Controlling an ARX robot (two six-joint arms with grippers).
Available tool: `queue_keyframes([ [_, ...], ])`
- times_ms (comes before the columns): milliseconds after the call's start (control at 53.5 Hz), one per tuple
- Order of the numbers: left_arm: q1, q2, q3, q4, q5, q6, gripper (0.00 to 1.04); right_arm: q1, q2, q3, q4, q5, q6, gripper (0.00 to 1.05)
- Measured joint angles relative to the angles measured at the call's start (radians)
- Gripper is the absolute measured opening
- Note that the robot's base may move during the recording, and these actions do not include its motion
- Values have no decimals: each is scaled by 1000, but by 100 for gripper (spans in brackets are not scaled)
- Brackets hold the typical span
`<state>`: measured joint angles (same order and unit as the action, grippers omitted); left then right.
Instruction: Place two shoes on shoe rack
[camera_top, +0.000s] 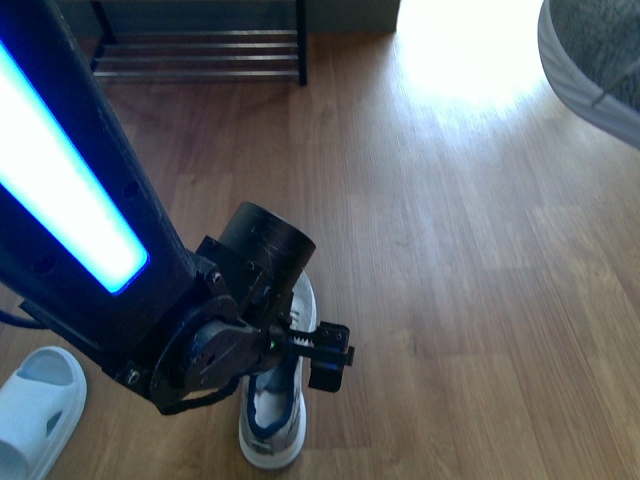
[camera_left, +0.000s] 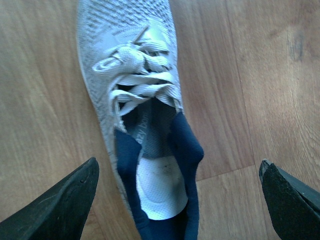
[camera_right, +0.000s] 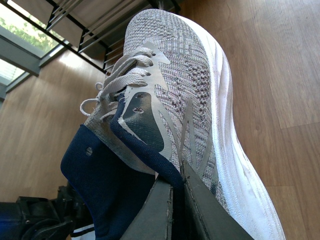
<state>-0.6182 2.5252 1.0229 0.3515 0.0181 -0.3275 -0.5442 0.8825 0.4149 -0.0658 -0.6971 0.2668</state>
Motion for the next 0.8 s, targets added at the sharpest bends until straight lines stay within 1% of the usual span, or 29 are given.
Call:
queue_keyframes([
  [112,-8,31,32,-14,31,31,95,0,0,0,0,0,0,1],
  [206,-7,55,60,-29,31,46,95,0,0,0,0,0,0,1],
  [393,1,95,74,-51,-30,42,95,0,0,0,0,0,0,1],
  [542,30,45,-1,-15,-91,22,95,0,0,0,0,0,0,1],
  [673,70,-5,-58,-11,-109,24,95,0,0,0,0,0,0,1],
  [804,76,-2,-65,-26,-113,31,95,0,0,0,0,0,0,1],
])
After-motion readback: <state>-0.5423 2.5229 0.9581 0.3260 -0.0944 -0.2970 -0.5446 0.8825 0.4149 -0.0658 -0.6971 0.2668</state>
